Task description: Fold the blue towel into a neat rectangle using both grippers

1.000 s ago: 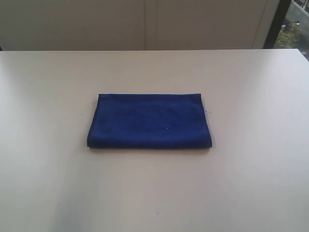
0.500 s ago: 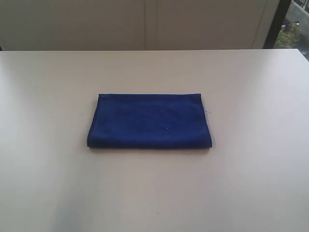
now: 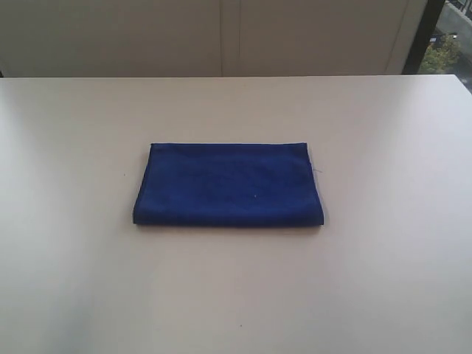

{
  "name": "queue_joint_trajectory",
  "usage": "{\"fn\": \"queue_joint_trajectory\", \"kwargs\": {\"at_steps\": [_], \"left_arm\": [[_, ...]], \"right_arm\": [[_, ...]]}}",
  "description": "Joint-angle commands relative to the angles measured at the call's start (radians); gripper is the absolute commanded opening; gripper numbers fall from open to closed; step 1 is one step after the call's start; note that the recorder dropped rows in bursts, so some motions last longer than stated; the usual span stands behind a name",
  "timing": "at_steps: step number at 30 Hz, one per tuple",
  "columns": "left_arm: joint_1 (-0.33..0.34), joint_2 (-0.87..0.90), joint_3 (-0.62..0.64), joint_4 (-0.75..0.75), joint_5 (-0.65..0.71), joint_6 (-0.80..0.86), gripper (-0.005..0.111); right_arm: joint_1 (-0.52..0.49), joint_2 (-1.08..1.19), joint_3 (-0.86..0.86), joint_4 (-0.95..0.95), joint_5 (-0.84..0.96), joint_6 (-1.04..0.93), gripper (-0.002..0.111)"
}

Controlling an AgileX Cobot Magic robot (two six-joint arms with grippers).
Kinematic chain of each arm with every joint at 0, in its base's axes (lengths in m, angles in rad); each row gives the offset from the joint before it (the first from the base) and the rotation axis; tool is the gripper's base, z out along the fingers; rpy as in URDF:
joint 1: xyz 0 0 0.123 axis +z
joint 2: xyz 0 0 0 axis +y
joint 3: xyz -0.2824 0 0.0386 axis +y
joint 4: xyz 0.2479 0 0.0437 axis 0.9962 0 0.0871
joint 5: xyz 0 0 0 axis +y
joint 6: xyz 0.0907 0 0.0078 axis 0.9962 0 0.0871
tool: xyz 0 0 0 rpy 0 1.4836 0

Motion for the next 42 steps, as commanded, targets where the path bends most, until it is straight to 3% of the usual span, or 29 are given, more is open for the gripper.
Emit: {"fn": "queue_joint_trajectory", "kwargs": {"at_steps": [1, 15, 22, 42], "left_arm": [[0.0, -0.098, 0.103, 0.019, -0.036, 0.002, 0.0], [0.002, -0.118, 0.224, 0.077, -0.039, -0.039, 0.0], [0.002, -0.118, 0.224, 0.157, -0.101, -0.197, 0.0], [0.002, -0.118, 0.224, 0.157, -0.112, -0.217, 0.0]], "right_arm": [[-0.01, -0.004, 0.006, -0.006, -0.014, 0.001, 0.0], [-0.01, -0.004, 0.006, -0.006, -0.014, 0.001, 0.0], [-0.01, -0.004, 0.006, -0.006, -0.014, 0.001, 0.0], [-0.01, -0.004, 0.006, -0.006, -0.014, 0.001, 0.0]]}}
